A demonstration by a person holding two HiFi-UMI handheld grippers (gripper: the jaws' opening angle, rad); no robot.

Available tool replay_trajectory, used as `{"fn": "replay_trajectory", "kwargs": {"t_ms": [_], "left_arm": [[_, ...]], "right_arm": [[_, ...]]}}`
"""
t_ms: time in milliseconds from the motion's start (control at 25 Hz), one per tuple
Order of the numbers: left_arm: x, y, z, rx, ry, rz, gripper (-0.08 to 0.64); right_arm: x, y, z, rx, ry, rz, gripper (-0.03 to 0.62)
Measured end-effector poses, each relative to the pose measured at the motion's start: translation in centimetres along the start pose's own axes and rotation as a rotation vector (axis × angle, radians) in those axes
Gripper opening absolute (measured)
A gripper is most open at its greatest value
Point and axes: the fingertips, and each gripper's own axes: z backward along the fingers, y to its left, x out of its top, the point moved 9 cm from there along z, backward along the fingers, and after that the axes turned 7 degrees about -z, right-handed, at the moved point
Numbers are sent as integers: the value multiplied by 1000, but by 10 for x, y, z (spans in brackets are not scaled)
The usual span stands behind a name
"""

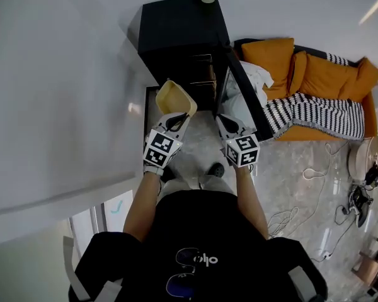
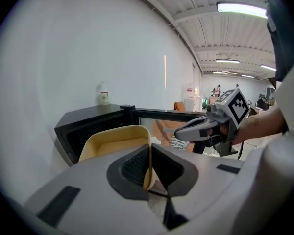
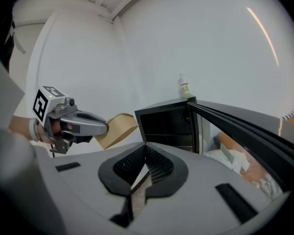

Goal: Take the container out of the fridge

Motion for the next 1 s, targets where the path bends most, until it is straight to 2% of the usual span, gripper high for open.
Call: {"fn": "replay_trajectory", "kwargs": {"t_ms": [360, 720, 1000], "left_arm": [[-26, 20, 61, 59, -51, 57, 20], [-87, 20, 155, 63, -100, 94, 20], [-116, 12, 214, 62, -115, 106, 20]], "right_arm": [[-1, 52, -7, -10, -33, 24, 8], [-43, 147, -3, -58, -36, 55, 8], [-63, 213, 7, -56, -35, 84, 8]]}}
